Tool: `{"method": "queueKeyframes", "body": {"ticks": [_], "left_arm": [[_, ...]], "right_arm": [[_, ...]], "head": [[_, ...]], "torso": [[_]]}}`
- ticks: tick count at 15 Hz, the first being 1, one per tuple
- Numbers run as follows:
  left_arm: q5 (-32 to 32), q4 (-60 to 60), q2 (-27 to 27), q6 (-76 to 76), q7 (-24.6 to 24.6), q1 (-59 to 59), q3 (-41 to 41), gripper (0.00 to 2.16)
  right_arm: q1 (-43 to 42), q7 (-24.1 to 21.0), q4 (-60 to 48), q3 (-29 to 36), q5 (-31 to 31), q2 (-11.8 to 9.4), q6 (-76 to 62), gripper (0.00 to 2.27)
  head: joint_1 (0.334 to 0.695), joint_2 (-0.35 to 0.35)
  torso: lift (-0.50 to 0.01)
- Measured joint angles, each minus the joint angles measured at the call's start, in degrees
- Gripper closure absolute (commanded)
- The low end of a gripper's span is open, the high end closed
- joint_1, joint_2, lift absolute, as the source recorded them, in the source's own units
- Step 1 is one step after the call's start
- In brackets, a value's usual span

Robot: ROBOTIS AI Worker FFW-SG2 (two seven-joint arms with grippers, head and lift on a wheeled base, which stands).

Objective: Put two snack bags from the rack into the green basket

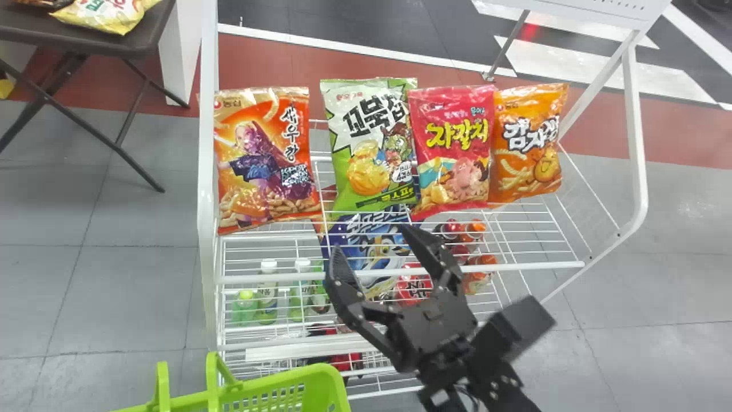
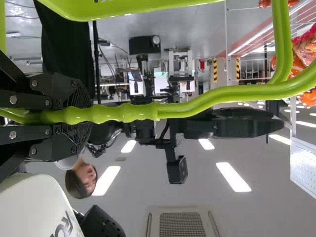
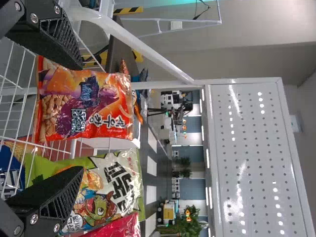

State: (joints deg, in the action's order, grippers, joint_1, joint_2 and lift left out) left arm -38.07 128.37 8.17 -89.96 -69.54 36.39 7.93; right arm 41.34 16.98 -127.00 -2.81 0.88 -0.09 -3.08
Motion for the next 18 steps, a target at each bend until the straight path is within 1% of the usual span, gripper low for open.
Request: {"method": "queueKeyframes", "body": {"ticks": [3, 5, 6, 10, 12, 17, 18], "left_arm": [[0.41, -0.10, 0.06, 0.00, -0.07, -0.02, -0.50, 1.22], [0.63, -0.42, 0.04, 0.00, -0.04, -0.25, -0.82, 1.22], [0.66, -0.77, 0.14, 0.00, -0.07, -0.55, -1.00, 1.22], [0.56, -1.70, 1.33, 0.00, -0.18, -2.44, -1.54, 1.22], [0.11, -2.63, 1.71, 0.00, -0.33, -3.30, -1.43, 1.22], [-2.61, -4.50, 3.55, 0.00, -0.60, -5.40, 0.19, 1.22], [-3.27, -4.95, 3.99, 0.00, -0.60, -5.83, 0.55, 1.22]], "right_arm": [[-8.94, -4.16, 7.64, -5.33, 4.48, 0.00, 0.44, 0.11], [-15.46, -6.83, 13.79, -8.09, 5.24, 0.00, 1.23, 0.11], [-19.04, -7.67, 17.31, -9.08, 5.26, 0.00, 1.76, 0.11], [-31.37, -10.88, 28.51, -11.53, 4.28, 0.00, 4.00, 0.11], [-35.56, -12.04, 31.73, -12.00, 4.02, 0.00, 6.38, 0.11], [-44.63, -11.35, 39.63, -12.21, 2.92, 0.00, 14.14, 0.25], [-46.45, -11.06, 41.52, -12.21, 2.27, 0.00, 15.96, 0.36]], "head": [[0.695, -0.181], [0.695, -0.111], [0.695, -0.093], [0.695, -0.052], [0.695, -0.038], [0.695, -0.014], [0.695, -0.010]], "torso": [[-0.004], [-0.004], [-0.004], [-0.004], [-0.004], [-0.004], [-0.004]]}}
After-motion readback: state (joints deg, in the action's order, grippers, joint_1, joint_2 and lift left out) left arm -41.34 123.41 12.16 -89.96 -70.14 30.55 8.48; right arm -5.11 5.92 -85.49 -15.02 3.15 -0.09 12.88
